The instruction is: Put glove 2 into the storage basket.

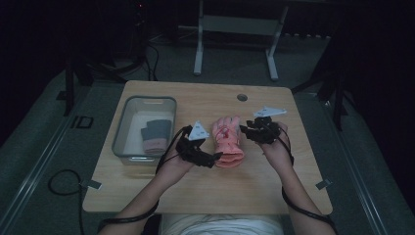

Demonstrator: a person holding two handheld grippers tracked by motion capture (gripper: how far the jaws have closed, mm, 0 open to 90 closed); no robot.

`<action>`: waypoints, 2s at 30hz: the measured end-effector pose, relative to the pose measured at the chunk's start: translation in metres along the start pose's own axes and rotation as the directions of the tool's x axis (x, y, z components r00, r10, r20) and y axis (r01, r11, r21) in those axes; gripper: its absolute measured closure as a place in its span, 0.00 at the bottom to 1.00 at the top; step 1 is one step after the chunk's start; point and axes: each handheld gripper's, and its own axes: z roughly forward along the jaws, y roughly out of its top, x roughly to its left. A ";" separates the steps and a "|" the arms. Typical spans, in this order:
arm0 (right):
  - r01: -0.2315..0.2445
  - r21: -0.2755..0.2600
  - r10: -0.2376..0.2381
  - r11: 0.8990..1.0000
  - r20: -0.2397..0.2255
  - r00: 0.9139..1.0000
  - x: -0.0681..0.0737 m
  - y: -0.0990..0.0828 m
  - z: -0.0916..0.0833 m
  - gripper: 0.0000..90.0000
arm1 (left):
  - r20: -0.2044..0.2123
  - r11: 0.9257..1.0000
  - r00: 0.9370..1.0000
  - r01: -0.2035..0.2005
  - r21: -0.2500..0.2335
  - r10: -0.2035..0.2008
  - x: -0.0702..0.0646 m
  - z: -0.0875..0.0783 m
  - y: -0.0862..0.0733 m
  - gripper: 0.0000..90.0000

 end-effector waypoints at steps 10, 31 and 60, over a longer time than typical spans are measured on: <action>-0.004 -0.009 0.004 1.000 -0.045 0.999 0.001 -0.003 0.018 0.70 | -0.118 0.999 0.993 0.013 0.043 -0.008 0.016 0.042 0.025 0.23; -0.144 0.269 0.187 0.952 -0.143 0.972 -0.019 -0.043 0.068 0.37 | -0.080 0.892 0.934 0.356 0.279 -0.348 0.045 0.117 -0.019 0.19; -0.220 0.214 0.260 0.952 -0.181 0.948 -0.003 -0.031 0.064 0.74 | 0.061 0.890 0.909 0.388 0.240 -0.413 0.055 0.099 -0.006 0.82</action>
